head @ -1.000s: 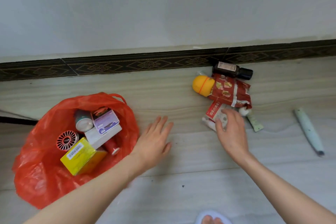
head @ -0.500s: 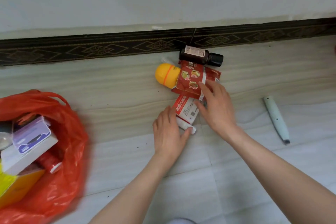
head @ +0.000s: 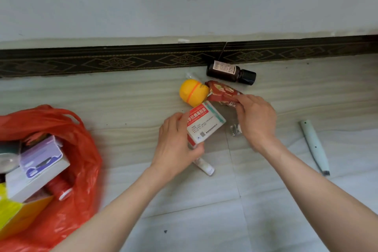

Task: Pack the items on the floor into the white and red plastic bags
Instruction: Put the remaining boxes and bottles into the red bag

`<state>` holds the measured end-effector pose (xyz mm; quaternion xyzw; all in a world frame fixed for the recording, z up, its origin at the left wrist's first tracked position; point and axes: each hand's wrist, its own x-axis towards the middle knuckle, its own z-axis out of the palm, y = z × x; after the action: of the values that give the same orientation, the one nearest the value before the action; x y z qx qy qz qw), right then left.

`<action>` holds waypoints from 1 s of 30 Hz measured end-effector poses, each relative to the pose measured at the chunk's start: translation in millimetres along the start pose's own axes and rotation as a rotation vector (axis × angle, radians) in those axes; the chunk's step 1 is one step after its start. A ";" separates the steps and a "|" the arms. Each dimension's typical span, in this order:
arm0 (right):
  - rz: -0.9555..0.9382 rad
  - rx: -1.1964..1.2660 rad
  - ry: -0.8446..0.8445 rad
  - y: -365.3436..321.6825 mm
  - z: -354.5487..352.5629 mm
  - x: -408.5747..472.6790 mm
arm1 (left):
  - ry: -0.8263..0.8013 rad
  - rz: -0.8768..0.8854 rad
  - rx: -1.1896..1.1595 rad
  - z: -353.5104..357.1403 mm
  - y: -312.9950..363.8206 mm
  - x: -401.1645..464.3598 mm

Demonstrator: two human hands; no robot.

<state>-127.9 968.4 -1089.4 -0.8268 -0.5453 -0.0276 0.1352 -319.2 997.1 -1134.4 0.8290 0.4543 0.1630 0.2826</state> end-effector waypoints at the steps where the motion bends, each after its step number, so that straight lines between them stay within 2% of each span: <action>1: 0.024 -0.005 0.005 -4.3 -8.5 3.9 | 0.003 0.019 0.008 -12.1 -0.7 -2.8; 4: 0.084 -0.028 0.000 -15.6 -32.1 12.9 | -0.037 0.056 0.008 -47.6 -0.2 -12.4; 7: 0.117 0.022 0.070 -37.0 -54.9 13.8 | -0.012 0.104 0.083 -88.2 1.8 -15.1; 10: 0.072 0.102 0.149 -68.3 -72.5 14.3 | -0.009 0.115 0.184 -132.4 2.2 -19.5; 13: -0.001 0.149 0.118 -108.3 -87.7 16.7 | 0.021 0.105 0.282 -180.6 -5.7 -35.4; 17: -0.048 0.328 0.059 -171.3 -95.7 10.8 | 0.159 -0.049 0.260 -235.5 -32.1 -87.0; 19: -0.029 0.479 -0.044 -202.5 -92.1 2.5 | 0.229 -0.170 0.223 -251.6 -51.6 -121.4; 22: -0.095 0.633 -0.199 -245.4 -79.3 -15.0 | 0.311 -0.319 0.203 -259.8 -85.6 -167.6; 27: -0.222 0.631 -0.365 -291.9 -62.9 -48.4 | 0.380 -0.482 0.179 -244.6 -126.8 -212.0; 30: -0.286 0.609 -0.379 -301.5 -59.7 -61.3 | 0.423 -0.523 0.165 -233.1 -138.0 -214.5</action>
<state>-420.7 1009.7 -985.5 -0.6548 -0.6538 0.2703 0.2659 -647.8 949.5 -1039.0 0.6524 0.7117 0.2157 0.1464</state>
